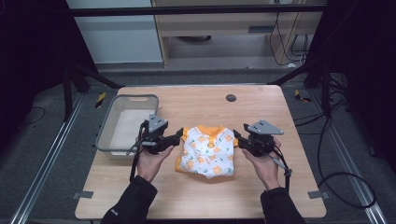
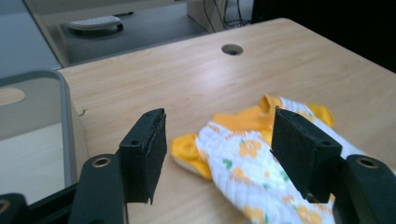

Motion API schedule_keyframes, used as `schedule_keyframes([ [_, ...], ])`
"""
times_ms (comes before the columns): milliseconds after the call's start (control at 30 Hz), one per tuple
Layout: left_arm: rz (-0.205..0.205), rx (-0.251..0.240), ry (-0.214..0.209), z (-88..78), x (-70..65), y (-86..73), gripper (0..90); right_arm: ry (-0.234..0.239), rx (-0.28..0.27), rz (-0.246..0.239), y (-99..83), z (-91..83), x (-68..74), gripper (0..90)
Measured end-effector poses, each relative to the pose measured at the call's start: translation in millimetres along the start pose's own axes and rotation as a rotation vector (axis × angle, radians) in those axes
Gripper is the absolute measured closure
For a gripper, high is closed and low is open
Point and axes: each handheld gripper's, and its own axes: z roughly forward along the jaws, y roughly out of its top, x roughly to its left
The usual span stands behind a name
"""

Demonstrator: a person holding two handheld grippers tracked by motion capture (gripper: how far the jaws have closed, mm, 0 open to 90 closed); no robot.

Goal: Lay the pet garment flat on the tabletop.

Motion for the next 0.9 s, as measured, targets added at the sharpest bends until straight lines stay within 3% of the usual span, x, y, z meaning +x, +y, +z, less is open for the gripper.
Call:
schedule_keyframes([
  [67, 0.007, 0.001, -0.006, -4.6, -0.6, -4.4, 34.1, 0.014, 0.004, 0.003, -2.0, -4.5, -0.5, 49.4],
  [100, 0.023, 0.010, -0.018, -13.7, -0.5, -14.3, 33.9, 0.034, 0.004, 0.018, -7.2, -13.0, -0.8, 47.0],
  [233, 0.029, 0.032, -0.041, -25.1, 0.7, -31.7, 33.2, 0.061, 0.015, 0.024, -16.8, -23.5, 0.7, 44.5],
  [367, 0.025, 0.064, -0.055, -32.9, 1.0, -55.7, 32.9, 0.120, 0.054, 0.022, -35.5, -35.7, 7.3, 43.8],
  [633, 0.045, 0.129, -0.068, -23.8, -4.2, -89.8, 33.5, 0.179, 0.103, 0.035, -67.0, -45.6, 18.6, 42.1],
  [900, 0.106, 0.176, -0.073, -8.3, -13.4, -101.6, 33.2, 0.225, 0.188, 0.029, -91.6, -34.5, 24.6, 40.8],
])
